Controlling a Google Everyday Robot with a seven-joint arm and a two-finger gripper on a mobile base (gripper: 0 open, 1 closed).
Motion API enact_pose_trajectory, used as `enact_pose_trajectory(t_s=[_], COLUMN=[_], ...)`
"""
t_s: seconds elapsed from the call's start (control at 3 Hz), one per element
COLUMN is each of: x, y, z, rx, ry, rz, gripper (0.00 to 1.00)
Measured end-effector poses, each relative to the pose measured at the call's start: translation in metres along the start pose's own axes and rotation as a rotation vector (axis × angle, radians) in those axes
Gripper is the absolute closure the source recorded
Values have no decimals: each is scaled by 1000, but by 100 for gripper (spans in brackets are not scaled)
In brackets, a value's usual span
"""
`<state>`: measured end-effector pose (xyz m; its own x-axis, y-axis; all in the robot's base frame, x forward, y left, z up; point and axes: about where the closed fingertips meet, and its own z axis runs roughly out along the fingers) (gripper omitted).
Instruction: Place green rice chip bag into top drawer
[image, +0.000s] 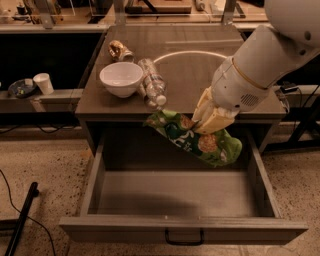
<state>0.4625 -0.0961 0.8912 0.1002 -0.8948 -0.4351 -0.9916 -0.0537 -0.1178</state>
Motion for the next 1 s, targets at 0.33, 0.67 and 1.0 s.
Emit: enact_pose_trajectory(t_s=[0.33,0.67,1.0], x=[10,32,52], y=[-5,-14,-26], z=[18,57,104], rx=[29,73,62], ry=[17,23,-8], rz=[16,1,-14], gripper=[100,100,100])
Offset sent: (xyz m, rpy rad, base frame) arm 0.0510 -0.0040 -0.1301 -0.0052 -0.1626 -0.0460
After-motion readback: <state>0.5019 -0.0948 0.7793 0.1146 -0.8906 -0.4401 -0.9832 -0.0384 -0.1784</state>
